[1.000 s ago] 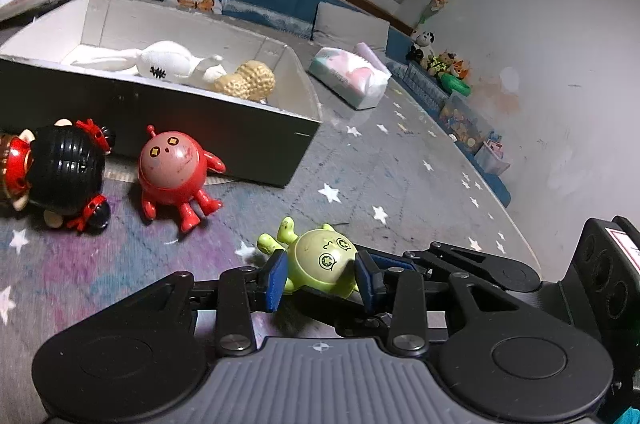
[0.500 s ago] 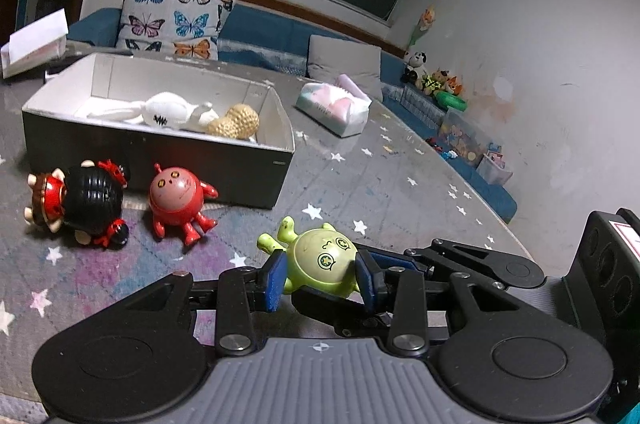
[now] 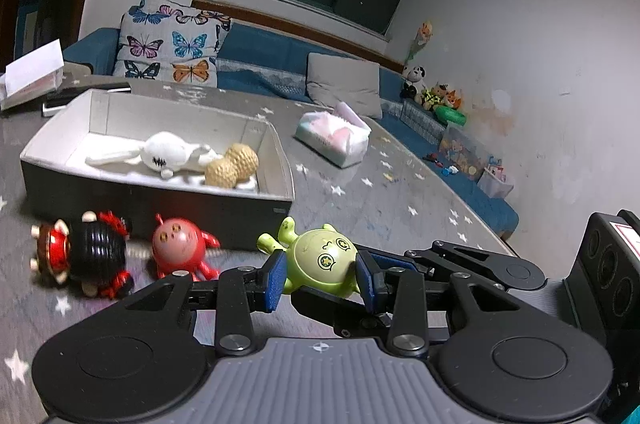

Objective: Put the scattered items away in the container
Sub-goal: 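Lift the green alien toy with the left gripper and carry it into the box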

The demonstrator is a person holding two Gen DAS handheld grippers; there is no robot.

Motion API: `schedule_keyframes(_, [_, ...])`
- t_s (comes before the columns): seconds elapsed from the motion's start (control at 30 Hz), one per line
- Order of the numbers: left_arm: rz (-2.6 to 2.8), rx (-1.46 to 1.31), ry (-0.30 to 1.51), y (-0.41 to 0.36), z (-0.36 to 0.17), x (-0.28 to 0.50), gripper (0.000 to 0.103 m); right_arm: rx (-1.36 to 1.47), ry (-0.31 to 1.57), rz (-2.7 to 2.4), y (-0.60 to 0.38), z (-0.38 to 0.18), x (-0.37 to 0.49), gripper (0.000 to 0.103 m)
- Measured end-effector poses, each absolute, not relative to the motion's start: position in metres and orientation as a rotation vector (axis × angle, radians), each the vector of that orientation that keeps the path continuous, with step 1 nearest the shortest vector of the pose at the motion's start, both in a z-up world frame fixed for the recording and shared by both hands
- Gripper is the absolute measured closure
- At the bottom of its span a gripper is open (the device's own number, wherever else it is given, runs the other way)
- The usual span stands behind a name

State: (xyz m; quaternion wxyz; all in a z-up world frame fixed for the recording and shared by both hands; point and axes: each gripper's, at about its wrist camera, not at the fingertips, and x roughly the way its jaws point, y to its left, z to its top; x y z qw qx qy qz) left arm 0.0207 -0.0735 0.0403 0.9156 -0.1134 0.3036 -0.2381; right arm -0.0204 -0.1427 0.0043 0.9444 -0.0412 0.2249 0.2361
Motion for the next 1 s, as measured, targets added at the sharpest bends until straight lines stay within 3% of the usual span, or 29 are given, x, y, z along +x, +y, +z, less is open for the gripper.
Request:
schedule_keyframes(0.43, [-0.463,-0.280,0.627,-0.057,0.055,0.097,0.062,-0.075,0.492,0.482,-0.132,0.025,0.062,0.055])
schedule_keyframes(1.0, [-0.395,-0.344,0.779,-0.051,0.027,0.173,0.062,-0.045,0.685,0.553,-0.137,-0.003,0.161,0.055])
